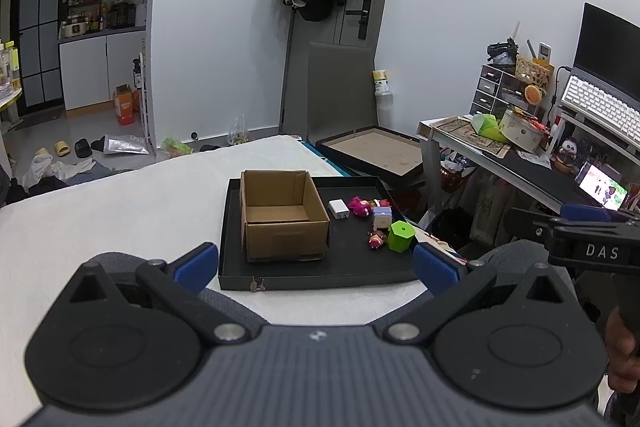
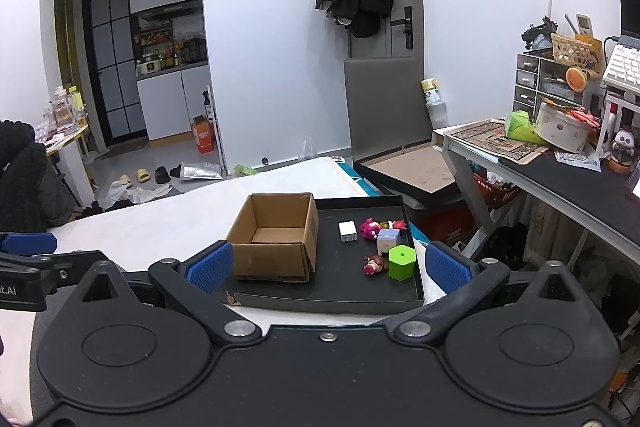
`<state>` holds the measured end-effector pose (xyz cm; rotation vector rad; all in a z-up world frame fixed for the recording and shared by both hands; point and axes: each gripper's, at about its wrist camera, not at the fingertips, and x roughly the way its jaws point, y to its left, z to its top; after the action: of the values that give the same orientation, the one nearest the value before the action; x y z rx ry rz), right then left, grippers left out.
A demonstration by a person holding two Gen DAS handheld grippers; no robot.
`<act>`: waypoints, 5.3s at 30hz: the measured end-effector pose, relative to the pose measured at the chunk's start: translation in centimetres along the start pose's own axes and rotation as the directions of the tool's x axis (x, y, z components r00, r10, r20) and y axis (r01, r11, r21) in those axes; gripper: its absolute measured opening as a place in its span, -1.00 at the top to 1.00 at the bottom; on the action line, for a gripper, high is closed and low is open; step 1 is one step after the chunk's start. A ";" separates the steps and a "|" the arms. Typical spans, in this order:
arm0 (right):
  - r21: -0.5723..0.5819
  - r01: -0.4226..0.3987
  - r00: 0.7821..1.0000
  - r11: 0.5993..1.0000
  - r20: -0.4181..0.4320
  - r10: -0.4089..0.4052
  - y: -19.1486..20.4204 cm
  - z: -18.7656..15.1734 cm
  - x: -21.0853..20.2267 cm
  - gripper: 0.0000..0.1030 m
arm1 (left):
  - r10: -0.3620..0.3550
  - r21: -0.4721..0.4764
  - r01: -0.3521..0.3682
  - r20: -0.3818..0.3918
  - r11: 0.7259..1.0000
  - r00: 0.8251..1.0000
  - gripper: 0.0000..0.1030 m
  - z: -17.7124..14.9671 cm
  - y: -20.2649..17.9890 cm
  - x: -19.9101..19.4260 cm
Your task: Organize rigid objects
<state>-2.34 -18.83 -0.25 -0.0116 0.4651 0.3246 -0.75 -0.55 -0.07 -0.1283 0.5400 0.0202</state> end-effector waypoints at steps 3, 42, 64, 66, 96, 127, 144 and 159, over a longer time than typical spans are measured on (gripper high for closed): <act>0.000 0.002 1.000 1.000 0.001 -0.002 0.0 -0.1 0.0 -1.00 | 0.004 0.006 -0.004 -0.003 1.000 1.000 -1.00 0.0 0.0 -0.1; 0.146 0.064 0.991 0.987 -0.129 -0.045 -4.1 0.4 10.5 -1.00 | -0.022 -0.079 0.011 -0.141 0.997 0.990 -0.98 3.5 4.6 10.5; 0.216 0.128 0.954 0.968 -0.294 -0.060 -6.4 0.5 21.0 -0.70 | -0.058 -0.170 0.011 -0.275 0.985 0.960 -0.87 6.0 8.6 21.8; 0.216 0.134 0.948 0.967 -0.312 -0.062 -6.6 0.5 21.7 -0.68 | -0.060 -0.179 0.007 -0.291 0.984 0.955 -0.83 6.1 8.8 22.9; 0.194 0.243 0.823 0.950 -0.559 -0.097 -11.6 0.7 32.9 -0.47 | -0.045 -0.251 -0.099 -0.510 0.963 0.859 -0.06 5.8 12.3 36.0; 0.137 0.310 0.668 0.941 -0.736 -0.113 -14.6 -1.4 42.3 -0.44 | -0.060 -0.262 -0.154 -0.659 0.953 0.750 0.56 3.6 16.0 42.7; 0.027 0.274 0.628 0.961 -0.762 -0.157 -12.2 -1.8 44.2 -0.50 | -0.057 -0.249 -0.135 -0.636 0.959 0.770 0.70 2.7 16.1 42.7; 0.001 0.272 0.624 0.962 -0.762 -0.176 -11.8 -1.2 43.4 0.00 | -0.084 -0.251 -0.098 -0.625 0.963 0.776 0.69 2.5 16.2 42.6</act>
<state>37.35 -16.89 -21.27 -0.0964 1.3225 0.0193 36.23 15.20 -21.73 -0.4117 1.2219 0.0597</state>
